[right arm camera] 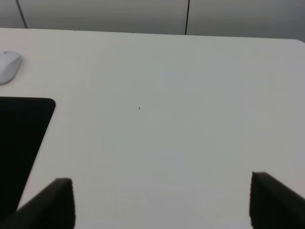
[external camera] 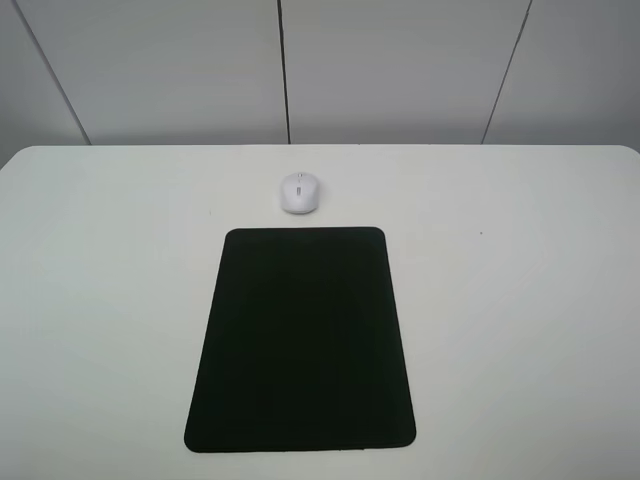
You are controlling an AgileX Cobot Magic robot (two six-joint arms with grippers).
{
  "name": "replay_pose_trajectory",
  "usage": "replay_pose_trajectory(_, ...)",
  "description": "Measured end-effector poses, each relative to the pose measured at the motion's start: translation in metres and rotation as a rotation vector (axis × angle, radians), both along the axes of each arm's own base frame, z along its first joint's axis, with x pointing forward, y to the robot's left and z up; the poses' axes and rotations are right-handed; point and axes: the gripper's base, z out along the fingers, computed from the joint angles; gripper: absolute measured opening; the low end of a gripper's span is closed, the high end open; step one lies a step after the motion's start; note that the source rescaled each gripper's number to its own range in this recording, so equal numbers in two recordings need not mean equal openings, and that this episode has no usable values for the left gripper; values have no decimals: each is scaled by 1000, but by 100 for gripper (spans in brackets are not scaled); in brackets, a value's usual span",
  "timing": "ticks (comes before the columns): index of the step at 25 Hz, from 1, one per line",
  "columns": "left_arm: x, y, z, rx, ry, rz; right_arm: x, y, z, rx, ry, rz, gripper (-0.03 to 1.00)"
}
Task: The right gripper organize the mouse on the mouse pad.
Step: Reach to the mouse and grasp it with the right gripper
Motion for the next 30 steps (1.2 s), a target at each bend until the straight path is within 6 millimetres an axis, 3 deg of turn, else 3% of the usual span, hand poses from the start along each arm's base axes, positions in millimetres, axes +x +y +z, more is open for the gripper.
replay_pose_trajectory(11, 0, 0, 0, 0, 0, 0, 1, 0, 0, 0, 4, 0, 61)
replay_pose_trajectory(15, 0, 0, 0, 0, 0, 0, 11, 0, 0, 11, 67, -7, 61)
replay_pose_trajectory(20, 0, 0, 0, 0, 0, 0, 42, -1, 10, 27, 186, -42, 64)
replay_pose_trajectory(26, 0, 0, 0, 0, 0, 0, 97, 1, 21, 29, 351, -51, 94)
replay_pose_trajectory(30, 0, 0, 0, 0, 0, 0, 138, 3, 20, 22, 434, -38, 100)
